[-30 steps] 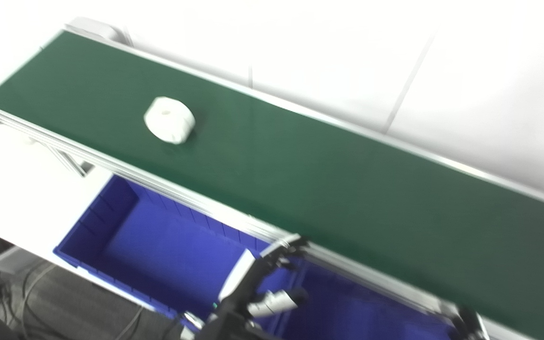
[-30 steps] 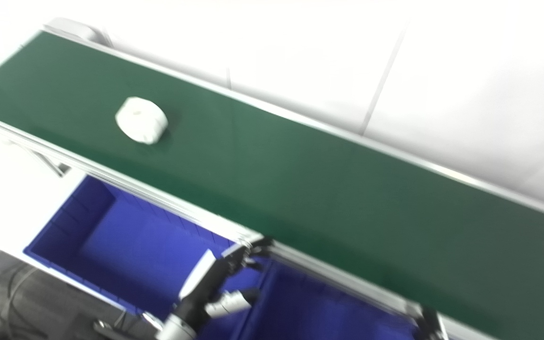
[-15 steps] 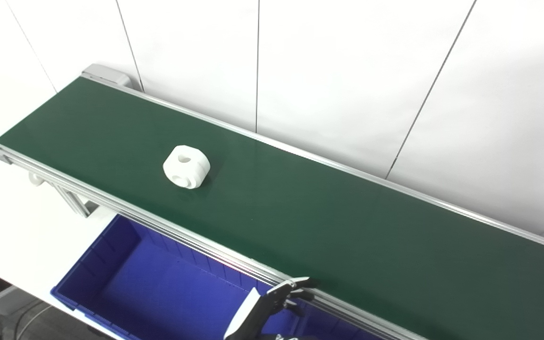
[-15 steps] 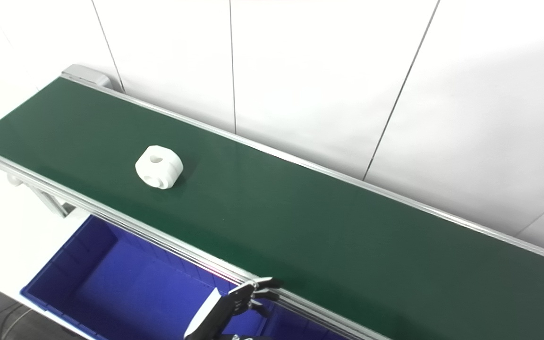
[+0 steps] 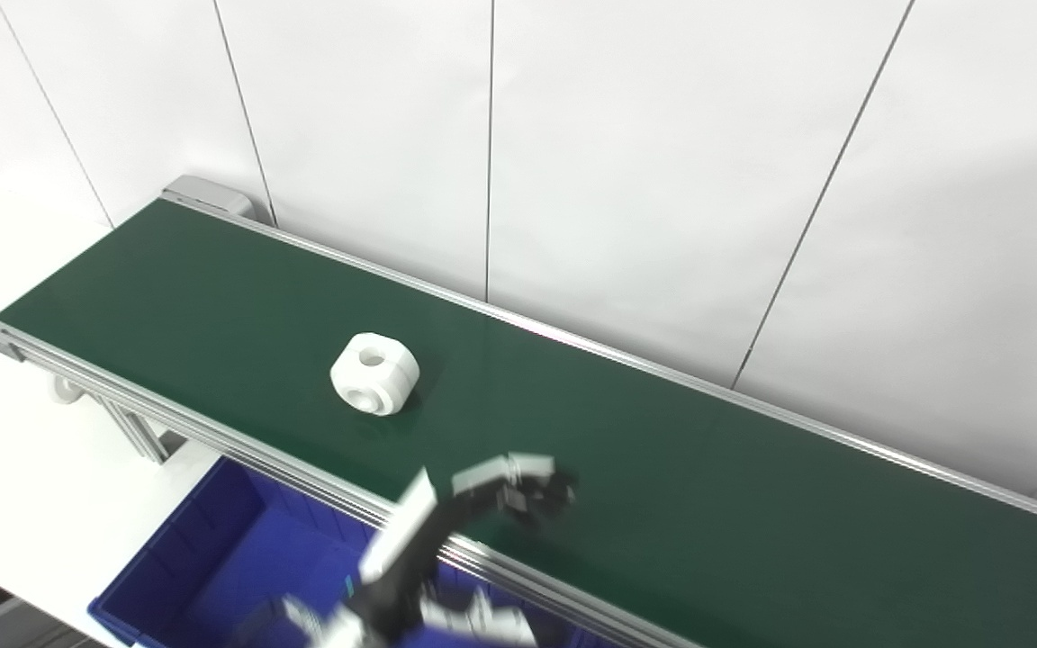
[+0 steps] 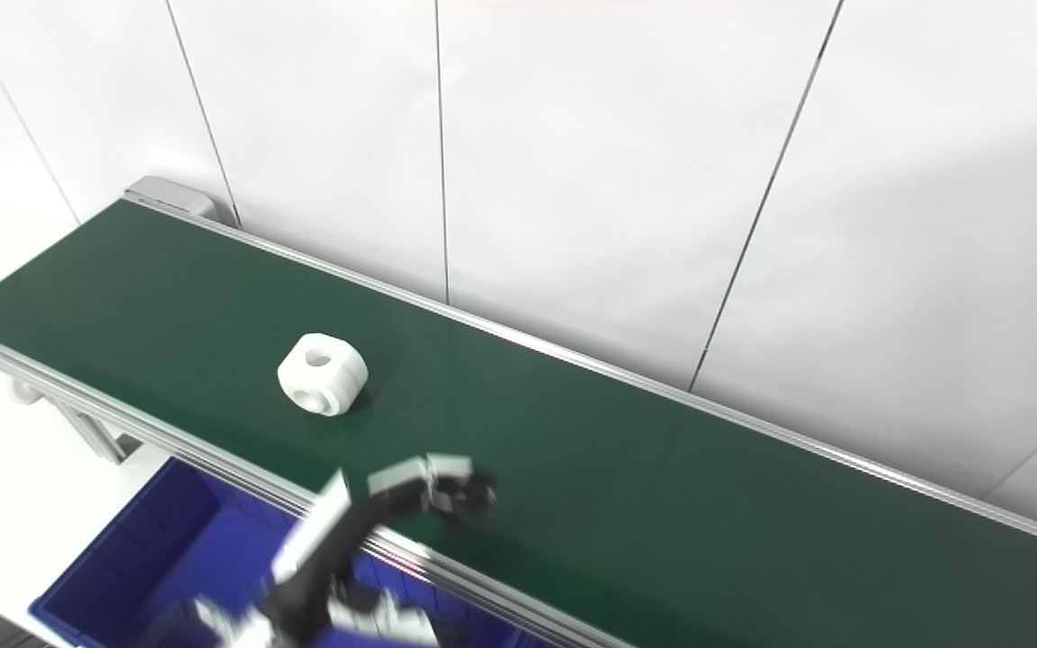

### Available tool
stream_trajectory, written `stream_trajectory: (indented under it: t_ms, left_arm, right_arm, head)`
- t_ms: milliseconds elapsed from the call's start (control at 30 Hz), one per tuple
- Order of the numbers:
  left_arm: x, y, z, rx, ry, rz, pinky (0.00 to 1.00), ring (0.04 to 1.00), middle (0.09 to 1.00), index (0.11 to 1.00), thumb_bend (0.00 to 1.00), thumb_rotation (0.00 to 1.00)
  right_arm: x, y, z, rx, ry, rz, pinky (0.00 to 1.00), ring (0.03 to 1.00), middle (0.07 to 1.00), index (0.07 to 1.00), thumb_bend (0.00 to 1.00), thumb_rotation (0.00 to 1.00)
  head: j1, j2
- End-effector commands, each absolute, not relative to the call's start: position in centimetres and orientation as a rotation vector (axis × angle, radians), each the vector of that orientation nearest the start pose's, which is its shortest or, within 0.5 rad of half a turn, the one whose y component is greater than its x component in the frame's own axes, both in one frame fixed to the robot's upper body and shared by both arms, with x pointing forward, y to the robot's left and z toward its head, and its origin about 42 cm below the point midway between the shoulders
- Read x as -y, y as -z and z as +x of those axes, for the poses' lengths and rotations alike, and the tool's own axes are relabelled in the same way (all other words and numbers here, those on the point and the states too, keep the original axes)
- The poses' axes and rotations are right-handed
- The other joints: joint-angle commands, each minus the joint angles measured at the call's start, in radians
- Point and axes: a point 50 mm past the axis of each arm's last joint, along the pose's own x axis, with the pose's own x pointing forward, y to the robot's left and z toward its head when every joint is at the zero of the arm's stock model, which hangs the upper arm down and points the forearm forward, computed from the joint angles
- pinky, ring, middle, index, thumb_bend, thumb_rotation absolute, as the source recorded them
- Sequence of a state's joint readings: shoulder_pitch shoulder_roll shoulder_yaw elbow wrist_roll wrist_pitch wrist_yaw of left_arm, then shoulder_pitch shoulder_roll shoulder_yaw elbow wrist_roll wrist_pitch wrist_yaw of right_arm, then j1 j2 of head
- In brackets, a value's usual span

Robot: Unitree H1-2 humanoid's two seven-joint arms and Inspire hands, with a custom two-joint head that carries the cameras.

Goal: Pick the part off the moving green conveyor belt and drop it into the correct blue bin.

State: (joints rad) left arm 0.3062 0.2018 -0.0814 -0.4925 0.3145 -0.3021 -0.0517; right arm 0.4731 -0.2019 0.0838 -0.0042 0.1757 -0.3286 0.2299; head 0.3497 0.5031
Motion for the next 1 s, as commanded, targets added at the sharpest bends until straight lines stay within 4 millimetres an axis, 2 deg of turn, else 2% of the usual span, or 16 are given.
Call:
stream_trajectory:
  t_ms: [0,33,133,233,267,300,400,500,633,733,967]
  left_arm:
    - [-24.6,-20.5,18.2,0.533,0.208,0.623,0.51,0.599,0.651,0.689,0.83,0.50]
    - [-25.2,-21.7,18.9,0.538,0.220,0.703,0.52,0.607,0.659,0.690,0.83,0.47]
    - [-26.5,-24.0,21.0,0.513,0.237,0.900,0.55,0.648,0.707,0.727,0.80,0.51]
    - [-27.4,-25.1,22.9,0.487,0.244,1.049,0.58,0.679,0.739,0.766,0.81,0.47]
    - [-28.0,-25.0,24.0,0.478,0.243,1.114,0.58,0.680,0.741,0.767,0.81,0.46]
    - [-28.4,-24.9,24.7,0.472,0.243,1.157,0.59,0.696,0.756,0.769,0.84,0.41]
    - [-29.7,-24.1,27.0,0.423,0.254,1.274,0.61,0.731,0.787,0.777,0.87,0.40]
    - [-30.9,-22.8,29.0,0.359,0.265,1.331,0.66,0.778,0.814,0.782,0.91,0.31]
    - [-32.0,-21.3,30.9,0.295,0.271,1.369,0.69,0.809,0.836,0.792,0.93,0.29]
    - [-32.7,-19.8,31.8,0.247,0.264,1.379,0.70,0.817,0.841,0.800,0.92,0.32]
    - [-33.2,-17.3,32.6,0.165,0.252,1.386,0.72,0.822,0.846,0.819,0.91,0.37]
  right_arm:
    - [25.4,-3.5,10.0,-0.130,-0.254,0.019,1.00,0.972,0.998,1.000,1.00,0.98]
    - [25.4,-3.5,9.9,-0.133,-0.255,0.022,1.00,0.972,0.997,1.000,1.00,0.98]
    - [25.4,-3.7,9.9,-0.134,-0.256,0.022,1.00,0.971,0.998,1.000,1.00,0.98]
    - [25.3,-3.9,9.9,-0.129,-0.256,0.021,0.99,0.964,0.993,1.000,1.00,0.98]
    - [25.2,-3.9,9.8,-0.129,-0.255,0.024,0.98,0.963,0.993,1.000,1.00,0.98]
    - [25.1,-3.9,9.8,-0.130,-0.255,0.025,0.98,0.959,0.989,1.000,1.00,0.98]
    - [25.1,-4.0,9.7,-0.128,-0.255,0.025,0.97,0.956,0.985,1.000,1.00,0.98]
    - [25.1,-4.0,9.5,-0.129,-0.258,0.024,0.97,0.952,0.966,0.999,1.00,0.98]
    - [25.2,-4.1,9.5,-0.131,-0.262,0.023,0.96,0.949,0.953,0.997,1.00,0.98]
    - [25.1,-4.1,9.5,-0.133,-0.265,0.020,0.95,0.947,0.949,0.995,1.00,0.98]
    - [25.1,-4.2,9.5,-0.130,-0.268,0.021,0.93,0.937,0.940,0.987,1.00,0.98]
  head:
    - [0.001,0.000]
    - [0.002,0.007]
    - [-0.001,0.017]
    - [-0.007,0.024]
    - [-0.012,0.027]
    - [-0.012,0.027]
    - [-0.018,0.033]
    - [-0.019,0.036]
    - [-0.017,0.038]
    - [-0.021,0.039]
    - [-0.028,0.045]
